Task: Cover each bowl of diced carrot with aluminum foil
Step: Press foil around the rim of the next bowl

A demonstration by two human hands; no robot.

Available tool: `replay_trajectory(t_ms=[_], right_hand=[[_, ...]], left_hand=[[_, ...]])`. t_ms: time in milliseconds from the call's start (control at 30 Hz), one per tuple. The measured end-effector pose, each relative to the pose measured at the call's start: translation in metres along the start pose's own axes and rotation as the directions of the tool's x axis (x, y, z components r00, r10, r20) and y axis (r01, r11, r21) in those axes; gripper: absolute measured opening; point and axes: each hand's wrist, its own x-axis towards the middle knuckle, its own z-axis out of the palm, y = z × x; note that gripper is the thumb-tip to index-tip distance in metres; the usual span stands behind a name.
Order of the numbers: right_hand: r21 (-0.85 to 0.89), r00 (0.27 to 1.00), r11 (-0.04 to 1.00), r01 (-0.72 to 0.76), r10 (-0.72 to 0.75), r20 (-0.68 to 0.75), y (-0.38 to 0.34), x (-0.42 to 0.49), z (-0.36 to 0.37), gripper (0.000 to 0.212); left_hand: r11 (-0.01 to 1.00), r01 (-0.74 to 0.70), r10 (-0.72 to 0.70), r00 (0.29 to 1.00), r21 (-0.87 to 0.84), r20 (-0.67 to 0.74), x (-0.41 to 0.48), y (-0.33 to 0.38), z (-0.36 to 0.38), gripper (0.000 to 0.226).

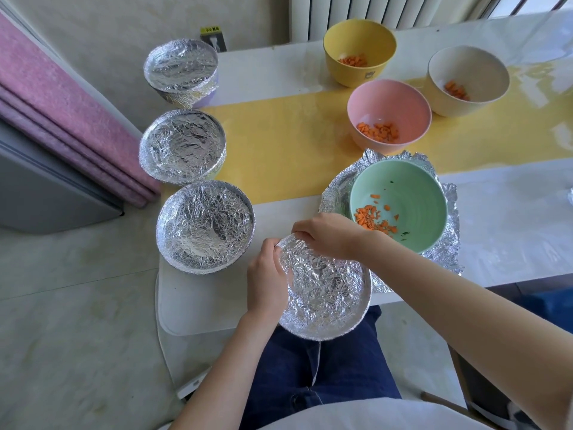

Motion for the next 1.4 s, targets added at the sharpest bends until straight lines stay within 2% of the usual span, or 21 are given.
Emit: replay_trajectory(t_ms=[267,467,567,667,800,933,1033,1200,1400], right_hand=[[-0.031,0.999,1.0,0.0,-0.001,-0.033,-0.011,0.002,0.002,0.041],[-0.002,0.994,0.998,0.058,-0.058,-0.096,-0.009,-0.007,0.009,0.035],[0.047,0.991,0.998,0.029,-0.023,-0.132,-0.008,-0.01,0.011,0.047],[0.105,0.99,0.994,-0.031,0.046,-0.136,0.0,-0.009,0.011,0.045],[0.119,0.991,0.992,-0.041,0.055,-0.121,0.003,-0.011,0.01,0.045],[0.067,0.995,0.997,-0.025,0.032,-0.098,0.0,-0.013,0.005,0.054],[0.052,0.993,0.999,-0.018,0.024,-0.114,0.0,-0.014,0.006,0.051],[0.004,0.993,1.0,-0.019,0.019,-0.119,0.001,-0.011,0.007,0.045],[0.038,0.993,0.999,0.009,-0.005,-0.122,0.0,-0.013,0.01,0.054]], left_hand=[[1.0,-0.004,0.004,1.0,-0.007,0.005,0.0,0.001,-0.001,0.024],[0.999,-0.006,0.005,1.0,-0.051,-0.015,-0.008,0.0,0.001,0.027],[0.995,0.05,-0.055,0.997,-0.092,-0.047,-0.014,-0.004,0.002,0.031],[0.986,0.092,-0.099,0.994,-0.135,-0.04,-0.014,-0.007,0.002,0.034],[0.994,0.056,-0.057,0.998,-0.09,-0.016,-0.006,-0.003,-0.001,0.032],[0.999,0.026,-0.028,0.999,-0.04,-0.037,0.003,0.003,-0.005,0.028],[1.0,0.018,-0.017,0.998,0.012,-0.062,0.005,0.0,-0.003,0.028],[0.999,0.01,-0.007,0.996,0.036,-0.086,0.006,0.0,-0.002,0.029],[0.999,-0.019,0.023,0.996,0.049,-0.086,0.005,0.002,-0.003,0.03]])
